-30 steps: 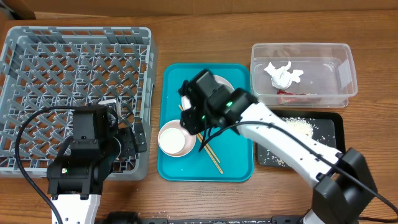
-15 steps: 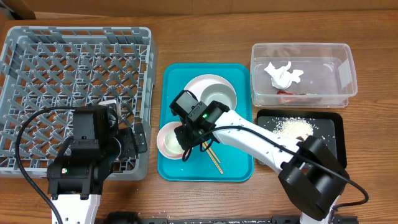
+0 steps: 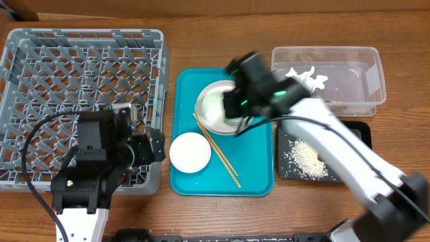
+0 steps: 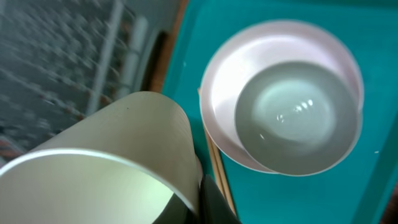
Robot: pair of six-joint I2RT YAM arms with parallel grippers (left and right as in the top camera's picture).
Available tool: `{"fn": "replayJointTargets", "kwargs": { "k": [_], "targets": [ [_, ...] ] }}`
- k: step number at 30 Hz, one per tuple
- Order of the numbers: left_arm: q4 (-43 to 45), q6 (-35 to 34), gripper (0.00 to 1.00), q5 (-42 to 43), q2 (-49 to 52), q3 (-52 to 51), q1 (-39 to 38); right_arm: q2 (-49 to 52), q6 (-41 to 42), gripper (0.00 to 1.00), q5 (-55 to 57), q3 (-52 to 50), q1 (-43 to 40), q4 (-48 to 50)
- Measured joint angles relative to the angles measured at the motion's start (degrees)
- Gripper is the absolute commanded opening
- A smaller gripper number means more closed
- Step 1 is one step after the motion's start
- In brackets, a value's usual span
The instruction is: Sort waste into correct bins and load items into the dishwasher
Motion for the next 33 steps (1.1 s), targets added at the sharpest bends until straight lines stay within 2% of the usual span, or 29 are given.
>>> {"fn": "replayJointTargets", "kwargs": {
  "k": [6, 11, 15, 20, 23, 30, 33],
  "targets": [
    [10.9, 2.5, 1.00, 19.6, 5.1, 0.2, -0.2, -3.3, 0.0, 0.04, -15.4, 0.7, -9.3, -1.2],
    [22.0, 4.0, 1.00, 35.9, 10.3, 0.2, -1.3, -2.2, 0.0, 0.04, -27.9, 0.0, -11.2, -0.9],
    [28.3, 4.6, 1.00, 44.8, 13.6, 0.2, -3.7, -2.1, 0.0, 0.04, -36.9, -0.3, -11.2, 0.5],
    [32.9, 4.8, 0.98, 49.8, 16.0, 0.3, -7.5, -2.1, -0.1, 0.04, -47.2, -0.3, -11.2, 2.1],
    [35.7, 4.8, 0.91, 51.2, 16.2, 0.3, -8.6, -2.1, 0.0, 0.04, -50.2, -0.3, -11.5, 1.9],
    [38.3, 4.8, 0.84, 53.1, 16.2, 0.3, -8.9, -2.1, 0.1, 0.04, -51.5, -0.3, -11.9, -0.2],
    [38.3, 4.8, 0.78, 53.5, 16.2, 0.3, -8.9, -2.1, 0.2, 0.04, -51.4, -0.3, -11.9, -1.3]
  ]
}}
